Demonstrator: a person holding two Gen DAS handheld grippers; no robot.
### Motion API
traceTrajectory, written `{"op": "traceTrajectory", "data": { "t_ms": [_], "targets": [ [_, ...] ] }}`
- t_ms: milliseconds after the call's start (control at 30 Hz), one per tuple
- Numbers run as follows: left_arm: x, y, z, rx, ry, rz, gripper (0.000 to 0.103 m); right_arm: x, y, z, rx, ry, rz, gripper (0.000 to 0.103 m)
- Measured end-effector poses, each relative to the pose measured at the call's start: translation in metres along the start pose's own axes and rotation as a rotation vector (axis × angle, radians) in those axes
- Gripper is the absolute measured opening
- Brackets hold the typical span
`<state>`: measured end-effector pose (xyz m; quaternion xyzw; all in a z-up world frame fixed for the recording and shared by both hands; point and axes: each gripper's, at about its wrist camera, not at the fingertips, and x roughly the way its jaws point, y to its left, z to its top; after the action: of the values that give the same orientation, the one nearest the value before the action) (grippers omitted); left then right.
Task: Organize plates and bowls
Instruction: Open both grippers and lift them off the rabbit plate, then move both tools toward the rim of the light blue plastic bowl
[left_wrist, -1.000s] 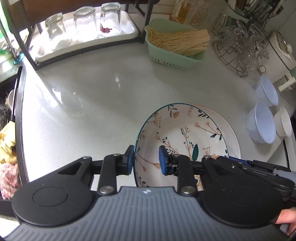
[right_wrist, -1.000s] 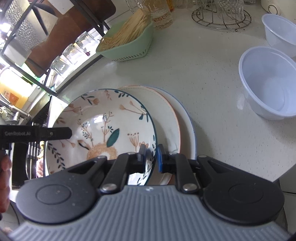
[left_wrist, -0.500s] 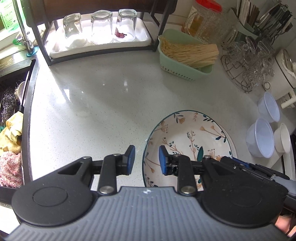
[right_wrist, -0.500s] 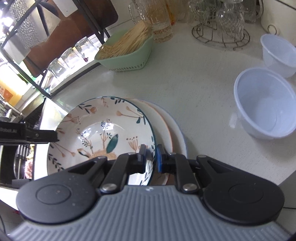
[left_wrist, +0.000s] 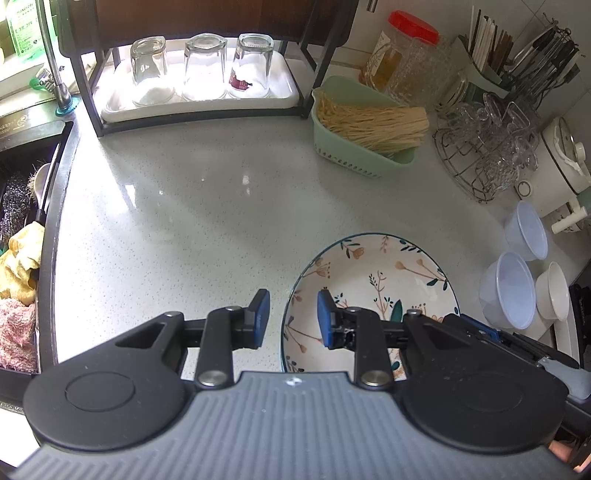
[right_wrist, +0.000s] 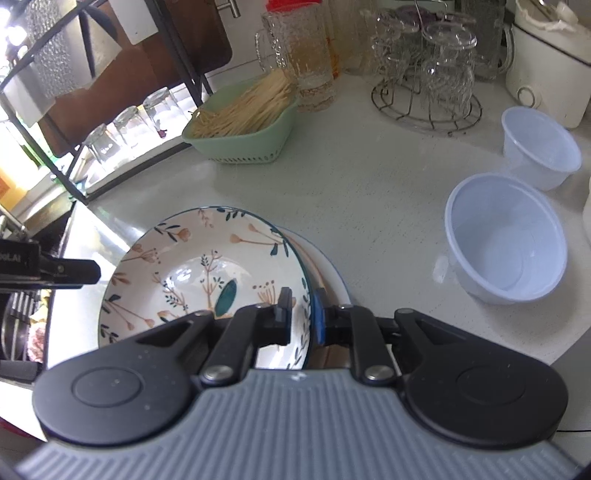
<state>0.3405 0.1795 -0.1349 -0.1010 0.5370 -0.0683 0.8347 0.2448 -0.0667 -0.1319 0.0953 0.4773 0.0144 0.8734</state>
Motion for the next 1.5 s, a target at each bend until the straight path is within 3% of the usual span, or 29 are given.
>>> {"op": "traceTrajectory", "data": {
  "t_ms": [333,533,833,1033,1267,1500],
  "targets": [
    [-0.003,0.005,0.001,0.010,-0.020,-0.026,0.031,-0.010,-0.003,-0.001,0.025,-0.024,-0.034,0.016],
    [-0.006,0.004,0.006,0.016,-0.042,-0.035,0.031,-0.011,0.000,0.000,0.000,-0.029,-0.005,0.016],
    [-0.045,-0.018,0.022,0.084,-0.143,-0.097,0.031,-0.061,-0.004,0.028,0.036,-0.171,0.061,0.016],
    [-0.075,-0.033,0.022,0.094,-0.217,-0.154,0.031,-0.097,0.008,0.038,-0.030,-0.254,0.075,0.016],
    [-0.085,-0.030,0.011,0.105,-0.263,-0.146,0.031,-0.117,0.016,0.031,-0.097,-0.328,0.079,0.016],
    [-0.086,-0.018,0.007,0.107,-0.276,-0.127,0.031,-0.113,0.023,0.031,-0.095,-0.320,0.069,0.016]
  ]
}}
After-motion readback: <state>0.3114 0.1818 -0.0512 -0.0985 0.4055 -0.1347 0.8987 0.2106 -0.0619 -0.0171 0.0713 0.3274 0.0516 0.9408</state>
